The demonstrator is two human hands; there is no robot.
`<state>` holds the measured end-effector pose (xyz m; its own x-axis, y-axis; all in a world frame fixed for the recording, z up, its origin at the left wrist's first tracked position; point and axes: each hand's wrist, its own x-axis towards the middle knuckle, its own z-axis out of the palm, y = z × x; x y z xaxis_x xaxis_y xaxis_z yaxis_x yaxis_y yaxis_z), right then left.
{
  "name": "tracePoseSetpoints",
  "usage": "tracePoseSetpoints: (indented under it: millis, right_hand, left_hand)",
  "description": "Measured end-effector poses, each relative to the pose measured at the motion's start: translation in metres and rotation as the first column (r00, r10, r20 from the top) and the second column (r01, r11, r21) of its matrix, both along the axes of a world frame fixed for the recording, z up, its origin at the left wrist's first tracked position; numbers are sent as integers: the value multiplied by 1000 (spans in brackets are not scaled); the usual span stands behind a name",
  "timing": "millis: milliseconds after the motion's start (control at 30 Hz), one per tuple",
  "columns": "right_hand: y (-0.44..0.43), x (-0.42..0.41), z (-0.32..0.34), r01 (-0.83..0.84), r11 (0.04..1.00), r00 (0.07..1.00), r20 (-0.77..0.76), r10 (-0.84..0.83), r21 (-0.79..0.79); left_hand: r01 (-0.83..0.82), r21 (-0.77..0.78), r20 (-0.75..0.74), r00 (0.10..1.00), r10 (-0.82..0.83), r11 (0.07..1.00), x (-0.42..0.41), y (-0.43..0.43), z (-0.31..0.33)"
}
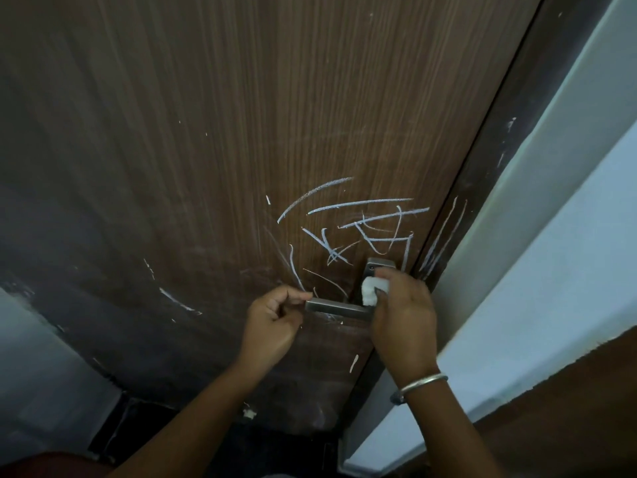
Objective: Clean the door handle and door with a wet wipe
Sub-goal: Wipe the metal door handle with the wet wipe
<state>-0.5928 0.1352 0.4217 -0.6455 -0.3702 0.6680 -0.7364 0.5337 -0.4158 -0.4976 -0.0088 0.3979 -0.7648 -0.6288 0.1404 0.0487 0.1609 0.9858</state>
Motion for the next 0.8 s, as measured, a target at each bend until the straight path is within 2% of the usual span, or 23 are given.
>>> tracePoseSetpoints:
  millis: [67, 133, 200, 333, 467, 633, 800]
  right_hand:
    - [-2, -3, 0, -43, 970, 990, -121, 73, 238]
    - [-6, -3, -1, -81, 911, 987, -96, 130, 404]
    - [-10, -1, 0, -76, 871, 995, -19, 97, 485]
    - [-11, -4, 5, -82, 831, 994, 101, 31, 549]
    - [-11, -10, 12, -174, 781, 981, 171, 88, 599]
    - [-15, -8, 8, -215, 711, 975, 191, 114, 669]
    - [-22, -13, 5, -236, 690, 968, 227, 106, 684]
  left_hand:
    - [15, -13, 6, 1000, -15, 1000, 0, 0, 0]
    - [22, -13, 13, 1000, -21, 1000, 0, 0, 0]
    - [14, 3, 22, 1000, -14, 1000, -1, -1, -1]
    - [10, 36, 20, 1000, -11, 999, 0, -2, -3]
    - [3, 22, 30, 1000, -4, 1000, 2, 0, -8]
    - [-36, -1, 37, 999, 36, 999, 2, 1, -10]
    - [-53, -76, 29, 998, 56, 996, 2, 2, -9]
